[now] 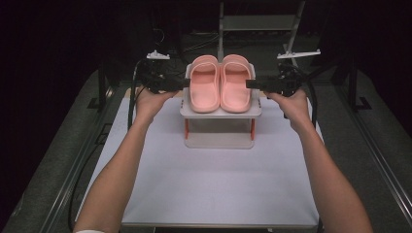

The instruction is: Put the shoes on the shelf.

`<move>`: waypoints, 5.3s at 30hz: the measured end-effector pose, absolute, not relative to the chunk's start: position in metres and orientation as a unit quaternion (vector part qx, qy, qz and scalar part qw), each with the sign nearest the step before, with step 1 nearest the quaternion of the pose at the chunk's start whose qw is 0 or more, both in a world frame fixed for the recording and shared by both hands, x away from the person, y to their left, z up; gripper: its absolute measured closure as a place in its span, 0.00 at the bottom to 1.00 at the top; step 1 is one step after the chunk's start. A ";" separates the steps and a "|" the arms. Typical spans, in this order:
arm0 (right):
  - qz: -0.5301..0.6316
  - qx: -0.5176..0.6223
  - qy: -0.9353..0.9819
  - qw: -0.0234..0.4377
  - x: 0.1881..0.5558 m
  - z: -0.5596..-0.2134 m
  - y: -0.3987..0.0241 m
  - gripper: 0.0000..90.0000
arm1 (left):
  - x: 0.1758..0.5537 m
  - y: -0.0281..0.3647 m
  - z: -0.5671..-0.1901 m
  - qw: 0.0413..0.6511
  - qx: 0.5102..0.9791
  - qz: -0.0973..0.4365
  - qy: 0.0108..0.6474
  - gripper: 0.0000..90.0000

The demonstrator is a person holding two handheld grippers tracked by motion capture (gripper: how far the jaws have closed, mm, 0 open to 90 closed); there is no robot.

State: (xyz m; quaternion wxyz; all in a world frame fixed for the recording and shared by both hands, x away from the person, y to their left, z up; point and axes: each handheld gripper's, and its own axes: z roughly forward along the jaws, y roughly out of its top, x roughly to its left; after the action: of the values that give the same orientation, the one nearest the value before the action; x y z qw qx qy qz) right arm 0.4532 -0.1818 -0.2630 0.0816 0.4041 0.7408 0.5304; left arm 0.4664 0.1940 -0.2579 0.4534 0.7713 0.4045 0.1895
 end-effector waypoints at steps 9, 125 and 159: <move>0.538 0.399 0.739 0.071 0.447 -0.264 -0.184 0.40 | 0.455 0.200 -0.258 0.458 0.768 0.198 0.402 0.29; 0.560 0.374 0.739 -0.019 0.351 -0.364 -0.218 0.21 | 0.356 0.236 -0.336 0.494 0.752 0.198 0.390 0.10; 0.559 0.387 0.732 -0.038 0.328 -0.392 -0.233 0.21 | 0.333 0.252 -0.368 0.491 0.744 0.190 0.412 0.10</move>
State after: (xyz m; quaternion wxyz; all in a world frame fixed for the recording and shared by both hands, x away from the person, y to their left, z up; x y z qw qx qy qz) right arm 0.3285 -0.2330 -0.3925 -0.0379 0.3873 0.7321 0.5591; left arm 0.3334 0.2515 -0.3677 0.4907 0.7439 0.4117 0.1905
